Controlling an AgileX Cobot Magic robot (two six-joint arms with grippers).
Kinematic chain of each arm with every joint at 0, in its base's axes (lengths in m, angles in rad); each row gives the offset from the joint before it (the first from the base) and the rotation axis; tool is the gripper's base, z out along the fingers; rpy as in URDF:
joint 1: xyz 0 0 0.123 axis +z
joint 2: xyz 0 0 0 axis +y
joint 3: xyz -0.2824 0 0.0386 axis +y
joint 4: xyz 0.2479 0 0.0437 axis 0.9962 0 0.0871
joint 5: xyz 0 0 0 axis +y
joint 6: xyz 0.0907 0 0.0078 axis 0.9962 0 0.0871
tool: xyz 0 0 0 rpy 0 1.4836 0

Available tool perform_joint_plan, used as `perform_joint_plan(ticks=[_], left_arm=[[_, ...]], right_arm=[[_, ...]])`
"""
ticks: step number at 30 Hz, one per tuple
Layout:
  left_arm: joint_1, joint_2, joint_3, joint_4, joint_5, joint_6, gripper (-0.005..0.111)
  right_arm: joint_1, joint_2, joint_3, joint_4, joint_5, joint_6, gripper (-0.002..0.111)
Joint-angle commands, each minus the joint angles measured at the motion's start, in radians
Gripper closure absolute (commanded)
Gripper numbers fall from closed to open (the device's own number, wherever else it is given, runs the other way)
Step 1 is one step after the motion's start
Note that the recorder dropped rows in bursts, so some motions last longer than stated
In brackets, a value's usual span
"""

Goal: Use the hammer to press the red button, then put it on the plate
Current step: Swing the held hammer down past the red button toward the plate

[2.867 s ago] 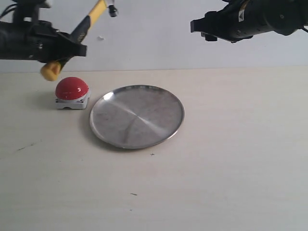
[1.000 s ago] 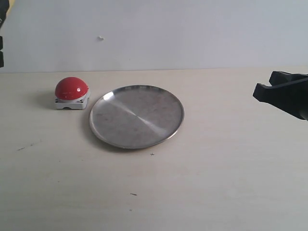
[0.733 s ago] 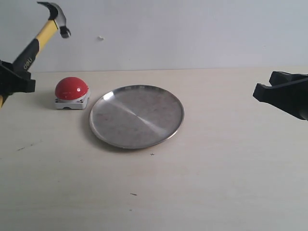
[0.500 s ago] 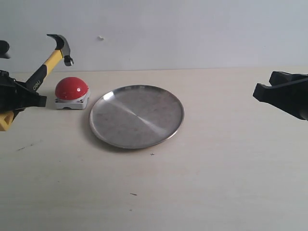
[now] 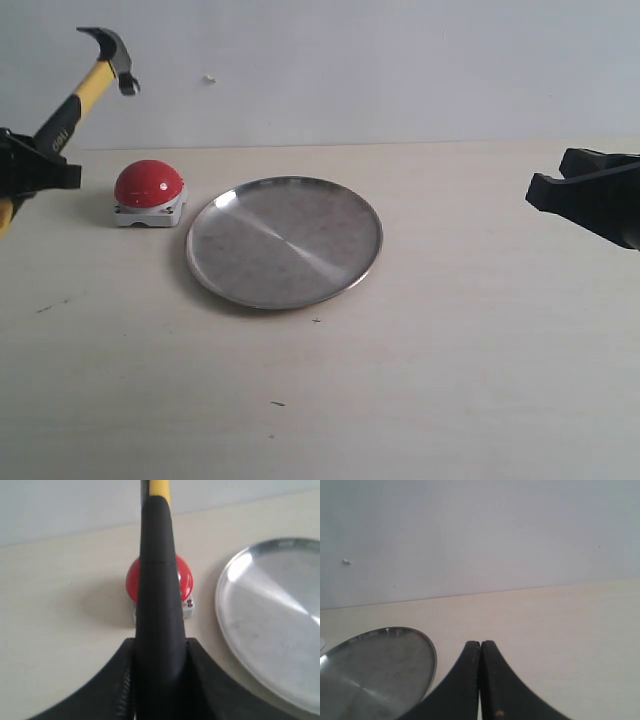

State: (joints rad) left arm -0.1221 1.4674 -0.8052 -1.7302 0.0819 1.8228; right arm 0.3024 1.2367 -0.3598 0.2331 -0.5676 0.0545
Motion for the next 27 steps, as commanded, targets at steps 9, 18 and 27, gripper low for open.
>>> perform_joint_plan(ticks=[9,18,27], left_arm=[[-0.007,-0.321,0.045,-0.014,0.042,-0.007,0.107],[-0.007,-0.239,0.045,-0.014,0.042,-0.005,0.107],[-0.007,0.074,0.045,-0.014,0.027,0.019,0.107]], right_arm=[[0.000,-0.003,0.003,-0.001,-0.003,-0.001,0.108],[0.000,-0.003,0.003,-0.004,-0.003,-0.001,0.108],[0.000,-0.003,0.003,0.001,-0.003,-0.001,0.108]])
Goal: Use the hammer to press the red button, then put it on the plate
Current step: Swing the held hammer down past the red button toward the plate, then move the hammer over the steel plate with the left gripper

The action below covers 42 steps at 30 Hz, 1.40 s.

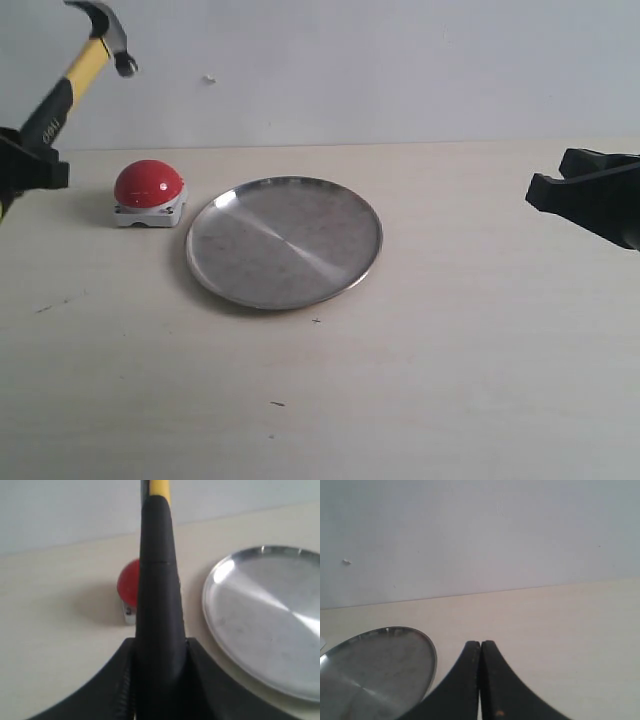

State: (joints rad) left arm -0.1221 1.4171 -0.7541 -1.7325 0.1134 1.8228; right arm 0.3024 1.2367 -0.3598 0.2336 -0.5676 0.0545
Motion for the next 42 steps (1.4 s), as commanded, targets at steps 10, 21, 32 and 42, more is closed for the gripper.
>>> perform_joint_plan(ticks=[10,21,32,42], left_arm=[[-0.007,0.330,-0.042,-0.012,0.109,0.023,0.107],[-0.007,0.010,0.004,-0.012,0.212,0.032,0.107],[-0.007,-0.096,0.045,-0.012,0.794,0.032,0.107],[-0.007,-0.096,0.045,-0.012,0.744,0.057,0.107]], right_arm=[[0.000,-0.003,0.003,-0.002,-0.003,-0.001,0.108],[0.000,-0.003,0.003,-0.003,-0.003,-0.001,0.108],[0.000,-0.003,0.003,-0.003,-0.003,-0.001,0.108],[0.000,-0.003,0.003,0.000,-0.003,-0.001,0.108]])
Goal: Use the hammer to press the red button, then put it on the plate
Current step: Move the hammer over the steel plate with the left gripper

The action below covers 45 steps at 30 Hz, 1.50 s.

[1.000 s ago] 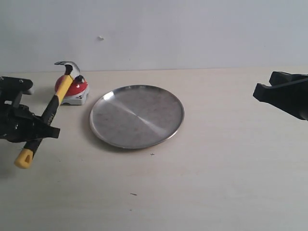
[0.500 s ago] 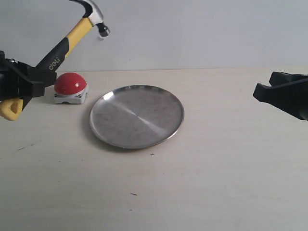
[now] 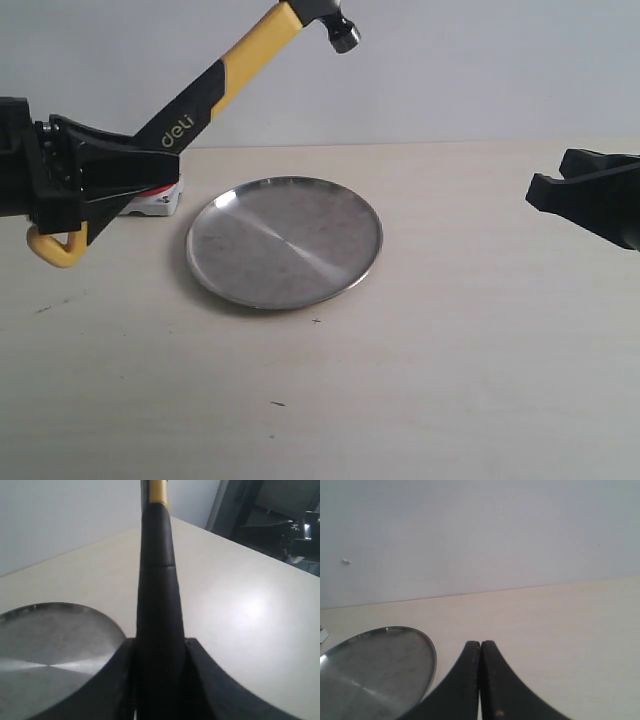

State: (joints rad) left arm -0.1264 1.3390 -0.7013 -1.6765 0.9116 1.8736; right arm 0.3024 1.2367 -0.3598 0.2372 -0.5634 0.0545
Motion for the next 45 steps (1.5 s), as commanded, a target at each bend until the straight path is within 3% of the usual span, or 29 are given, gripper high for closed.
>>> perform_joint_plan(ticks=[1,7,16,23,30,33,36,43,45], left_arm=[[-0.003,-0.018,-0.010,-0.068,-0.111,0.001,0.107],[-0.003,-0.018,-0.033,-0.068,-0.450,-0.070,0.107],[-0.003,-0.018,-0.033,-0.068,-0.432,-0.097,0.107],[-0.004,-0.008,-0.034,-0.068,-0.311,-0.068,0.107],[-0.155,-0.001,-0.053,-0.012,-0.411,-0.037,0.107],[-0.236,-0.001,-0.085,0.188,-0.569,-0.234,0.107],[-0.312,-0.001,-0.095,0.483,-0.790,-0.598,0.107],[-0.432,0.014,-0.024,1.538,-1.098,-1.706,0.107],[-0.444,0.036,0.009,1.748,-1.204,-1.975,0.107]], right_arm=[[0.000,-0.003,0.003,-0.004,-0.008,-0.001,0.108],[0.000,-0.003,0.003,-0.004,-0.008,-0.001,0.108],[0.000,-0.003,0.003,-0.004,-0.008,-0.001,0.108],[0.000,-0.003,0.003,-0.008,-0.008,-0.001,0.108],[0.000,-0.003,0.003,-0.008,-0.008,-0.001,0.108],[0.000,-0.003,0.003,-0.006,-0.008,-0.001,0.108],[0.000,-0.003,0.003,-0.006,-0.008,-0.001,0.108],[0.000,-0.003,0.003,-0.006,-0.008,-0.001,0.108],[0.000,-0.003,0.003,-0.006,-0.008,-0.001,0.108]])
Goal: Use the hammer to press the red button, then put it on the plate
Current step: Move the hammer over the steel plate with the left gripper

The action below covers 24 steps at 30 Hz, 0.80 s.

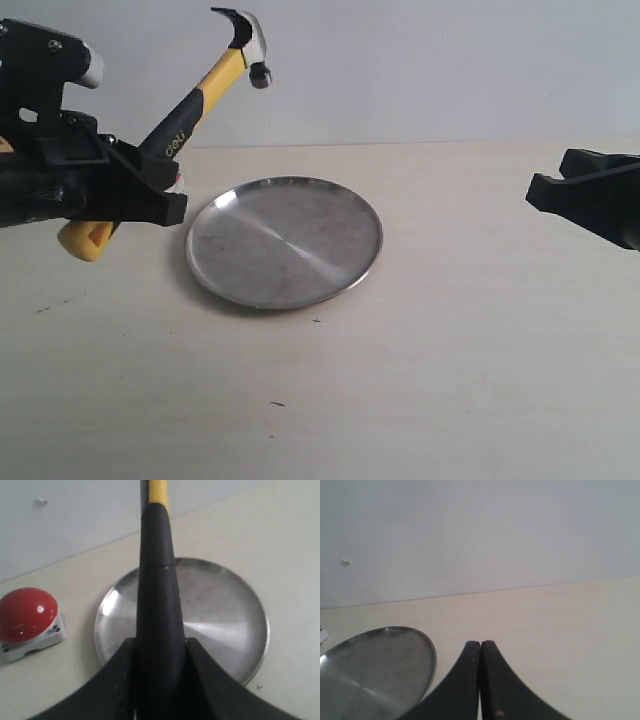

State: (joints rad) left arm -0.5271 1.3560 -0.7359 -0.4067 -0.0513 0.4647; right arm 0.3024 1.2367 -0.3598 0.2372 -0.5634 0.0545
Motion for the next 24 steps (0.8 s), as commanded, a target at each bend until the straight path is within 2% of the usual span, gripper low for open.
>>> perform_joint_plan(ticks=[1,3,6,18,24], left_arm=[[-0.043,0.033,0.062,0.561,-0.297,-0.686,0.107],[-0.030,0.072,0.083,0.662,-0.368,-0.865,0.107],[-0.001,0.131,0.076,0.768,-0.405,-1.054,0.107],[0.054,0.310,-0.066,0.926,-0.389,-1.380,0.107],[0.112,0.421,-0.187,1.231,-0.453,-1.762,0.107]], right_arm=[[0.000,-0.003,0.003,-0.006,-0.008,-0.001,0.108],[0.000,-0.003,0.003,-0.008,-0.008,-0.001,0.108],[0.000,-0.003,0.003,-0.008,-0.008,-0.001,0.108],[0.000,-0.003,0.003,-0.008,-0.008,-0.001,0.108],[0.000,-0.003,0.003,-0.003,-0.008,-0.001,0.108]])
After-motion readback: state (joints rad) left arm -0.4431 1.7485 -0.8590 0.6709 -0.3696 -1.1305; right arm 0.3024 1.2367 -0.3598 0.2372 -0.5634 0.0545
